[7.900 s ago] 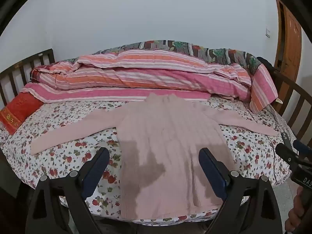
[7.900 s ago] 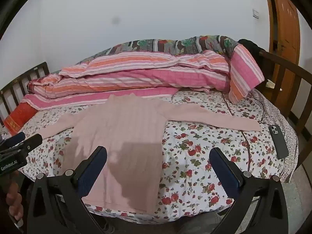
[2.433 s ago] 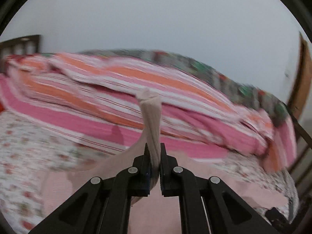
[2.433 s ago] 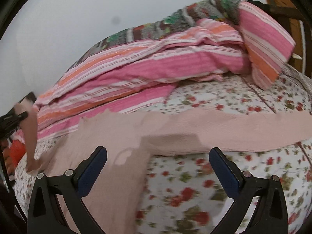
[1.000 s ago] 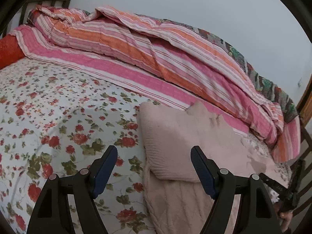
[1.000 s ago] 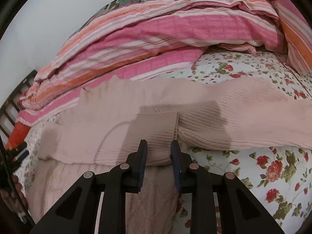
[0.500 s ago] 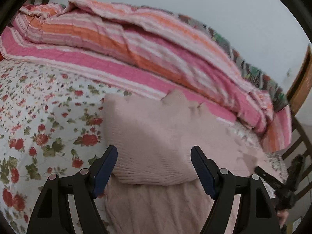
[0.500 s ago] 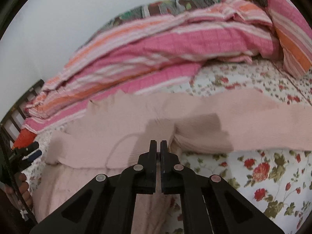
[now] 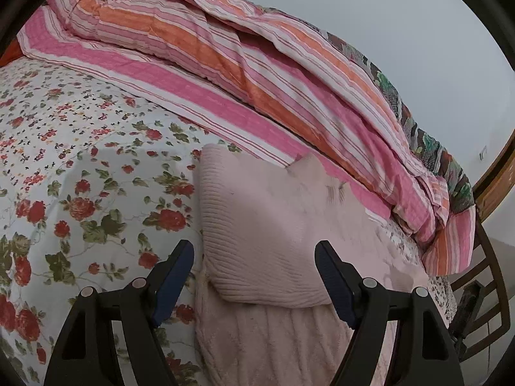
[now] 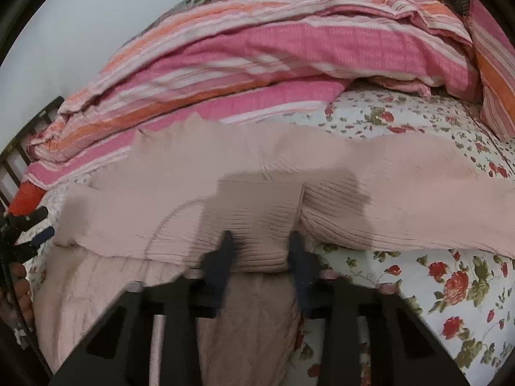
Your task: Fold small clothes
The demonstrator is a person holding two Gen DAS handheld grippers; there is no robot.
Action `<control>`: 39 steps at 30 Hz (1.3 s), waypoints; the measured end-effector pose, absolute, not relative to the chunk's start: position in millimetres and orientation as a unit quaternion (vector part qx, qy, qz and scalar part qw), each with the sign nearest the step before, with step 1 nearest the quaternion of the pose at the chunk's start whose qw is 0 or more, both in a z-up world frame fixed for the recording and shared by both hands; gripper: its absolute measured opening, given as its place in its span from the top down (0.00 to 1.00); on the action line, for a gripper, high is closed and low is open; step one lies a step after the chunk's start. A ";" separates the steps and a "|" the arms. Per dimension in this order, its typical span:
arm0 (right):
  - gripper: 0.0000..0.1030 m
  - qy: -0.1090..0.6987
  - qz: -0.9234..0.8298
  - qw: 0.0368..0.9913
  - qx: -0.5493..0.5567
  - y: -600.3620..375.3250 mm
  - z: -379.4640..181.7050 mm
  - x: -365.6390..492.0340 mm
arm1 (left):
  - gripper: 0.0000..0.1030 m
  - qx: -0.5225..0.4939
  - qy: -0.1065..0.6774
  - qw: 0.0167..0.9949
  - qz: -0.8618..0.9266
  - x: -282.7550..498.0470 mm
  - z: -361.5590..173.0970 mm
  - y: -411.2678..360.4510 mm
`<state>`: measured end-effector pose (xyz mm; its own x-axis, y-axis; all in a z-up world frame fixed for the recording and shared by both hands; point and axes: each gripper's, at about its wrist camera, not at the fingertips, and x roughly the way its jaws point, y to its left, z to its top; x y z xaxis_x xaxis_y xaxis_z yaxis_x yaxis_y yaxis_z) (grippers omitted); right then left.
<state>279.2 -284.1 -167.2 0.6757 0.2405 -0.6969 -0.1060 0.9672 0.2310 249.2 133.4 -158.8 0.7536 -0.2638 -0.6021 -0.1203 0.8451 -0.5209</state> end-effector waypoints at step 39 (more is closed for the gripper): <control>0.27 0.346 -0.139 0.911 0.174 -570.5 -166.5 173.9 | 0.12 -0.153 0.399 0.904 -0.013 283.4 -180.0 83.7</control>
<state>173.9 -570.5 -166.5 0.7215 -0.1331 -0.6795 0.3736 0.9011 0.2202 283.4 83.7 -180.0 0.6817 -0.1461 -0.7169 -0.0987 0.9525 -0.2880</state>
